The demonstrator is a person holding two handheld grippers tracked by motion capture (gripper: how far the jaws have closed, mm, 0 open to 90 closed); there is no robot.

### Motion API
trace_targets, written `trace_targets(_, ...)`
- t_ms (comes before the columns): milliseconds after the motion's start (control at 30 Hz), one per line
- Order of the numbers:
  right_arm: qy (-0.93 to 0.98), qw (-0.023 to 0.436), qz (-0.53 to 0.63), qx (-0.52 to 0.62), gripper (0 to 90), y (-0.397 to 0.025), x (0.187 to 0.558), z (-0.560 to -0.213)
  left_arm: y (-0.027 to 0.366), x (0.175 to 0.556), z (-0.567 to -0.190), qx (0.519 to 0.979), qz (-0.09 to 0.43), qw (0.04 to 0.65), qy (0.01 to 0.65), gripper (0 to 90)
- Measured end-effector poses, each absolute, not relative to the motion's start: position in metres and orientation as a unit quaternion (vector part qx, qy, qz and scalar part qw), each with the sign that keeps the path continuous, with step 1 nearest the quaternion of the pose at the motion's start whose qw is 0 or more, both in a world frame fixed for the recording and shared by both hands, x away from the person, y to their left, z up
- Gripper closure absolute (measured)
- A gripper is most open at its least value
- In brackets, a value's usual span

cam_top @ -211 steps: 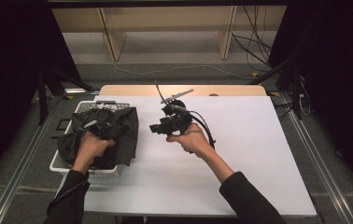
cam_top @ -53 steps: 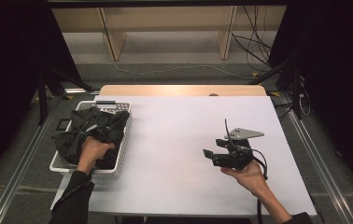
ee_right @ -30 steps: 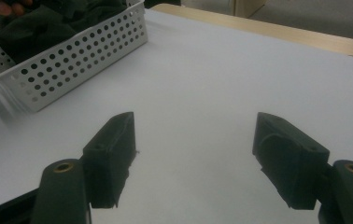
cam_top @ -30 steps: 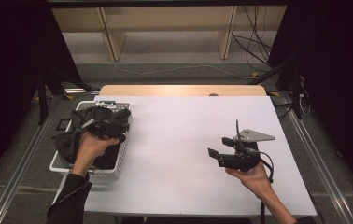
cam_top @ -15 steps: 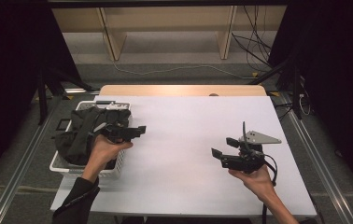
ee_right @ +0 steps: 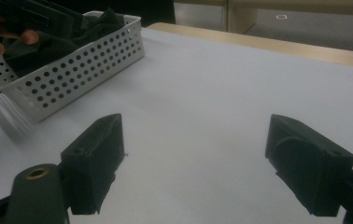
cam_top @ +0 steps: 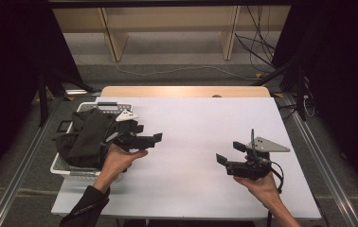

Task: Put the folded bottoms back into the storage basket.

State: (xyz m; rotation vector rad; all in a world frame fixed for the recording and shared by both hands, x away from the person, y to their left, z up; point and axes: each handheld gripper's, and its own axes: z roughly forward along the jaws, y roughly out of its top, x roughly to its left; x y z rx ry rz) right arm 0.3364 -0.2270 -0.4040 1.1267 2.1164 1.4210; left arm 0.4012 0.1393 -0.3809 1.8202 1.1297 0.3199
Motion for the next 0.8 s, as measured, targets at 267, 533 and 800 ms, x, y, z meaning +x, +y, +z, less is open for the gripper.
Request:
trace_targets(267, 0.739, 0.182, 0.517, 0.392, 19.2, -0.228, 0.328, -0.406, 0.126, 0.387, -0.389, 0.748, 0.126, 0.488, 0.431, 15.9)
trace_targets(533, 0.731, 0.187, 0.528, 0.390, 18.8, -0.232, 0.316, -0.412, 0.113, 0.365, -0.408, 0.752, 0.130, 0.503, 0.405, 15.9)
trace_targets(800, 0.737, 0.184, 0.526, 0.383, 18.2, -0.233, 0.304, -0.418, 0.110, 0.345, -0.421, 0.757, 0.131, 0.517, 0.377, 15.1)
